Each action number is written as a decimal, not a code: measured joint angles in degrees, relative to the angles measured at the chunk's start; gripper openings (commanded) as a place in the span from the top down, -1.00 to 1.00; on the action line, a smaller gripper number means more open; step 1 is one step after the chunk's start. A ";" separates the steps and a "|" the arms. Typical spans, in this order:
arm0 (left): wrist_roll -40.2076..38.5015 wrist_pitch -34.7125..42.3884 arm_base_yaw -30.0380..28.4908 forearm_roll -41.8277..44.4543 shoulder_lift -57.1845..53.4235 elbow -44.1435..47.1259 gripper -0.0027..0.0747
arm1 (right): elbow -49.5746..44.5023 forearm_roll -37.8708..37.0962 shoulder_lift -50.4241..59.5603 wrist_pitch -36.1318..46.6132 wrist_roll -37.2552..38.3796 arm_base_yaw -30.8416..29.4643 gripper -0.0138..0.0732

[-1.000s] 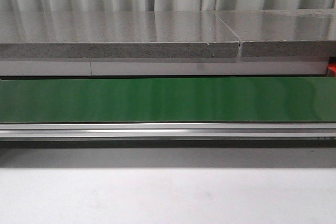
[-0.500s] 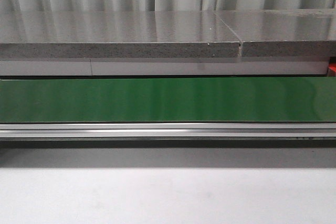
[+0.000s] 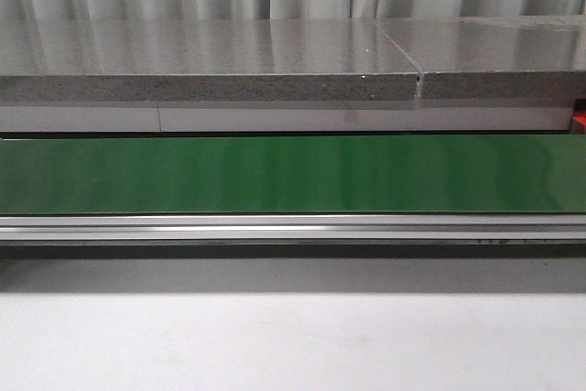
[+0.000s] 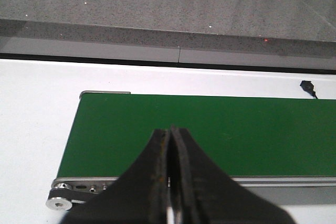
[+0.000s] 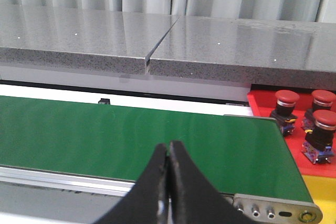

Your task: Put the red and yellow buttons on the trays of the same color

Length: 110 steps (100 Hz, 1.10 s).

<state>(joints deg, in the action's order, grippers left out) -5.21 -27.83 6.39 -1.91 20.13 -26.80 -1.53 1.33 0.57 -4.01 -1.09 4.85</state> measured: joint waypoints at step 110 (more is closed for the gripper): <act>0.00 33.19 0.00 3.29 -13.17 26.75 0.98 | 0.00 0.00 0.00 0.00 0.00 0.00 0.84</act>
<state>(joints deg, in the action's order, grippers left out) -5.21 5.36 6.39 1.38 6.96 -0.05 -1.53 1.33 0.57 -4.01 -1.09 4.85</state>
